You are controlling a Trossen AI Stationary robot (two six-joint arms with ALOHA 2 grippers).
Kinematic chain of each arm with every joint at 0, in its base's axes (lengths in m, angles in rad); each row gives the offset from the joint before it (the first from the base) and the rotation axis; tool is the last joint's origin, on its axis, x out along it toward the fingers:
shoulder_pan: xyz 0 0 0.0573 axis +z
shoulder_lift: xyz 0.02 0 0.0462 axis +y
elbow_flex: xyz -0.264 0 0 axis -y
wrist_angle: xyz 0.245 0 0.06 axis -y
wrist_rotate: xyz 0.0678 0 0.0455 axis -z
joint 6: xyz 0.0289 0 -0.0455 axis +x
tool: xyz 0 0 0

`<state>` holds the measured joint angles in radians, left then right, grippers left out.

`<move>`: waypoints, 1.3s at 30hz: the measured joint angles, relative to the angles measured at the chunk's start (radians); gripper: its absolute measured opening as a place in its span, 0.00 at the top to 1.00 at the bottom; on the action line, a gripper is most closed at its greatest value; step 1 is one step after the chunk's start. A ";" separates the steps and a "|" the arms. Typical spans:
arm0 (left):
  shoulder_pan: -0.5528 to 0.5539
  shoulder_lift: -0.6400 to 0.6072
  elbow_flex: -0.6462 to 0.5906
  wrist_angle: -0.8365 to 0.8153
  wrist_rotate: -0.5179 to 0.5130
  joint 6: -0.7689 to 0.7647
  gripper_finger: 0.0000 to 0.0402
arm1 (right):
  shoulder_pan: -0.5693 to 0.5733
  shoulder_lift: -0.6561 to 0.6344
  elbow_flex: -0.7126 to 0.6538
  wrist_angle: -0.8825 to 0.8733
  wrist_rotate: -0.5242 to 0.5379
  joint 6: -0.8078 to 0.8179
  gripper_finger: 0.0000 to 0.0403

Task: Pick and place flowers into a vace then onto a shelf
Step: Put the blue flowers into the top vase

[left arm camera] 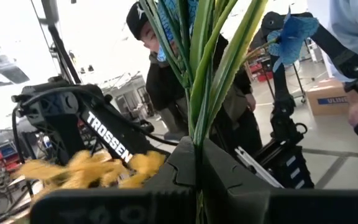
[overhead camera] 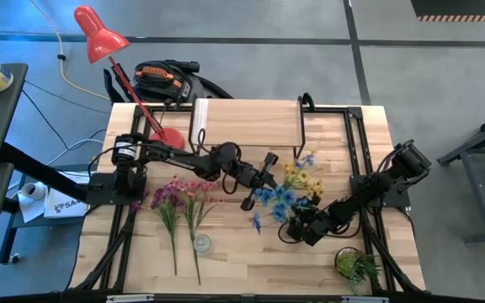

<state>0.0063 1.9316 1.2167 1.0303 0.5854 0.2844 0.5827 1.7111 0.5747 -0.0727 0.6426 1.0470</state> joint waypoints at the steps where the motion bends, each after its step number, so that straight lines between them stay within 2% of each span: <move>1: 0.000 0.000 0.000 0.005 0.001 0.001 0.91 | 0.000 0.000 0.000 0.000 0.000 0.000 0.38; 20: 0.007 0.007 0.000 -0.053 -0.019 0.085 0.91 | 0.000 0.000 -0.001 0.001 -0.002 0.000 0.38; 30: 0.027 0.098 0.000 0.093 -0.023 -0.015 0.90 | 0.000 0.001 -0.001 0.002 -0.003 0.001 0.38; 39: 0.034 0.102 0.000 0.035 -0.095 -0.054 0.88 | -0.001 0.001 -0.001 0.002 -0.003 0.002 0.38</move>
<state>0.0406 2.0335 1.2163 1.0654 0.4908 0.2306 0.5821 1.7119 0.5739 -0.0704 0.6392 1.0492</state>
